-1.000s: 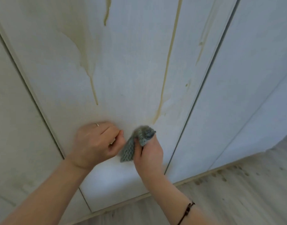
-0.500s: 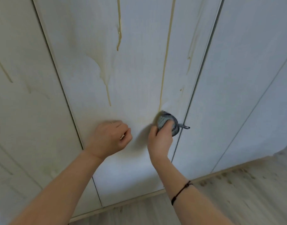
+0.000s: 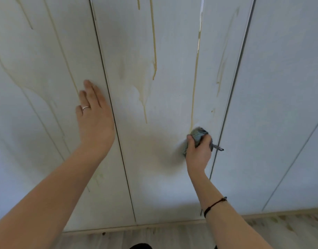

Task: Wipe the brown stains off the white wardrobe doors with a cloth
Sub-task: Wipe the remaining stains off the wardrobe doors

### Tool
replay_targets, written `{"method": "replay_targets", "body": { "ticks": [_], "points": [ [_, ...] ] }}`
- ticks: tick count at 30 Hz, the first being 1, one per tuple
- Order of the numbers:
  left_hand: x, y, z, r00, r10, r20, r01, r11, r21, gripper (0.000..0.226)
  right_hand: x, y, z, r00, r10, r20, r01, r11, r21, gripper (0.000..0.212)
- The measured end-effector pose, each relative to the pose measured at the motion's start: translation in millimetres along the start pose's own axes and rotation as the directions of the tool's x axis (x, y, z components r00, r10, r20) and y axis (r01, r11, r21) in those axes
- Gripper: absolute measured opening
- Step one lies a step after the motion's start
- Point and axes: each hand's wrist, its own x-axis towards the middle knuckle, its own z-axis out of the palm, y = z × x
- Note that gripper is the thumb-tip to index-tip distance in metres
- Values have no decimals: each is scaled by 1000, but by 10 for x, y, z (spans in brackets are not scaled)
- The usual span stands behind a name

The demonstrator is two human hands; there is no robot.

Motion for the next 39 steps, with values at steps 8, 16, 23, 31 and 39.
{"method": "replay_targets", "body": {
  "ticks": [8, 16, 23, 31, 39],
  "points": [
    [50, 110, 110, 997, -47, 60, 43, 997, 67, 101, 262, 177, -158, 899, -365, 242, 428, 850, -307, 28],
    [125, 256, 205, 990, -115, 87, 104, 986, 130, 73, 352, 41, -100, 961, -262, -92, 246, 957, -155, 23],
    [112, 180, 195, 997, -75, 6, 73, 982, 177, 76, 435, -146, 77, 588, -784, 199, 788, 500, -360, 26],
    [130, 229, 210, 992, -127, 20, 124, 985, 123, 75, 1124, -409, -417, 897, -128, -423, 123, 992, -39, 22],
    [121, 257, 169, 990, -143, 11, 139, 975, 173, 76, 408, -136, -55, 535, -774, 338, 843, 466, -268, 18]
  ]
}}
